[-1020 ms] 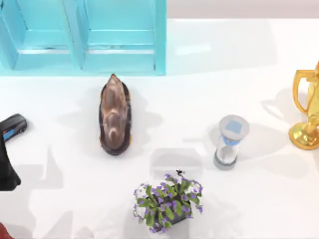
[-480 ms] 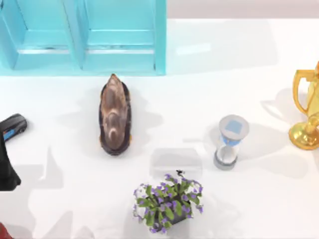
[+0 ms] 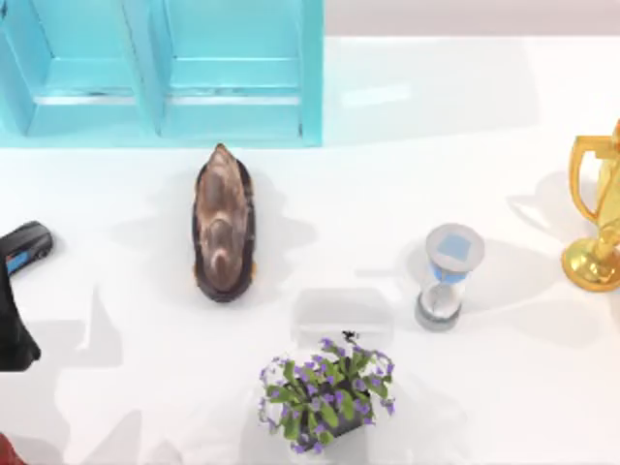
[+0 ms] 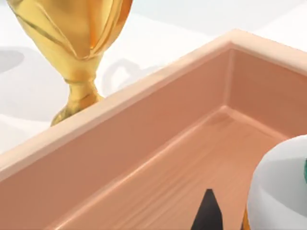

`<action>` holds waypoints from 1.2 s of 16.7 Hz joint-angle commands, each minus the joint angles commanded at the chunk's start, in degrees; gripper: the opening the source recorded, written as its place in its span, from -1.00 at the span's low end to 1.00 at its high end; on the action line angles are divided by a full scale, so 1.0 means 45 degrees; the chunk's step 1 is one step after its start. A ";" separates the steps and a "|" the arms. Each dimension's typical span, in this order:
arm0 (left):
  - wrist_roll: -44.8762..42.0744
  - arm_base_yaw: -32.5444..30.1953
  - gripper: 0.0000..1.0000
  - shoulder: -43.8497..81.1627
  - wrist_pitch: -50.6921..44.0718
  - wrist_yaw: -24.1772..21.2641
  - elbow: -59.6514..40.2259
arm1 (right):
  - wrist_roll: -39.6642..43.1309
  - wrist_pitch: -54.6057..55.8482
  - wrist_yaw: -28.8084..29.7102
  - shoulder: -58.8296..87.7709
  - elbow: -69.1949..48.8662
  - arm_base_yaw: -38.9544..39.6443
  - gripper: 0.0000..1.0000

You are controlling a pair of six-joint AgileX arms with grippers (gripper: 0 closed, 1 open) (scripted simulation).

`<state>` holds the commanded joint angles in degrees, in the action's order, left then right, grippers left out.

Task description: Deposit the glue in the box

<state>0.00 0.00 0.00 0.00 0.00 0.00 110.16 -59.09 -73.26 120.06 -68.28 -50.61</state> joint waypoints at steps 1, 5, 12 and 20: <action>0.0000 0.0000 1.00 0.0000 0.0000 0.0000 0.0000 | -0.0005 0.0007 0.0000 -0.0002 0.0002 0.0005 -1.00; 0.0000 0.0000 1.00 0.0000 0.0000 0.0000 0.0000 | -0.0005 0.0007 0.0000 -0.0002 0.0002 0.0005 -0.85; 0.0000 0.0000 1.00 0.0000 0.0000 0.0000 0.0000 | -0.0005 0.0007 0.0000 -0.0002 0.0002 0.0005 0.21; 0.0000 0.0000 1.00 0.0000 0.0000 0.0000 0.0000 | -0.0005 0.0007 0.0000 -0.0002 0.0002 0.0005 1.00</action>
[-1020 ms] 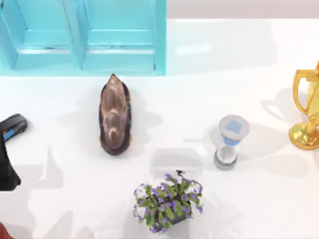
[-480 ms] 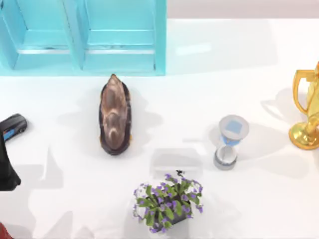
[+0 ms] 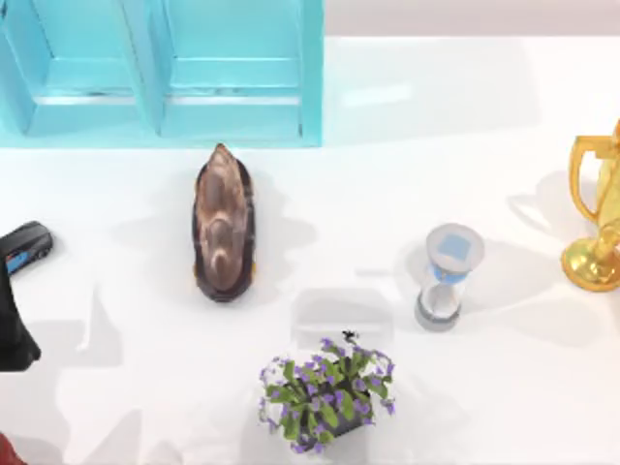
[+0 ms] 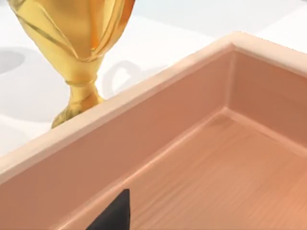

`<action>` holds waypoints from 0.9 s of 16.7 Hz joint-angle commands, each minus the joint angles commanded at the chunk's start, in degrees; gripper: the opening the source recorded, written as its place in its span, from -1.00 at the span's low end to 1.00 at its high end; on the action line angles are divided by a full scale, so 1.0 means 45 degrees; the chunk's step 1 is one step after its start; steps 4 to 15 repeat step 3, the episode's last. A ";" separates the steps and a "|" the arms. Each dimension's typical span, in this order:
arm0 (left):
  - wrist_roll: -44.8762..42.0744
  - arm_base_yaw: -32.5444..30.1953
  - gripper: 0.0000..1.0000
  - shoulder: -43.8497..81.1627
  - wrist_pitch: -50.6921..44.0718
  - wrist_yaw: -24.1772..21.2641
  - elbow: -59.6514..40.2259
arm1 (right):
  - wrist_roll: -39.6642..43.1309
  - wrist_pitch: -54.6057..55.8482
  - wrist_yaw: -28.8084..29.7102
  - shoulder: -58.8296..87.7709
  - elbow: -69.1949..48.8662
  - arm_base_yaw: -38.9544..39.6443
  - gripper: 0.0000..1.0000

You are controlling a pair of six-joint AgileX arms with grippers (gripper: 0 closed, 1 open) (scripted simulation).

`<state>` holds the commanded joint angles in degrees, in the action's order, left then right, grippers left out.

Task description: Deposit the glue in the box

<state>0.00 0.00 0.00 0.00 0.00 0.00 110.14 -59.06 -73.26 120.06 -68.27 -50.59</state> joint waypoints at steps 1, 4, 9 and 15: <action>0.0000 0.0000 1.00 0.0000 0.0000 0.0000 0.0000 | 0.0000 0.0000 0.0000 0.0000 0.0000 0.0000 1.00; 0.0000 0.0000 1.00 0.0000 0.0000 0.0000 0.0000 | 0.0000 0.0000 0.0000 0.0000 0.0000 0.0000 1.00; 0.0000 0.0000 1.00 0.0000 0.0000 0.0000 0.0000 | 0.0000 0.0000 0.0000 0.0000 0.0000 0.0000 1.00; 0.0000 0.0000 1.00 0.0000 0.0000 0.0000 0.0000 | 0.0000 0.0000 0.0000 0.0000 0.0000 0.0000 1.00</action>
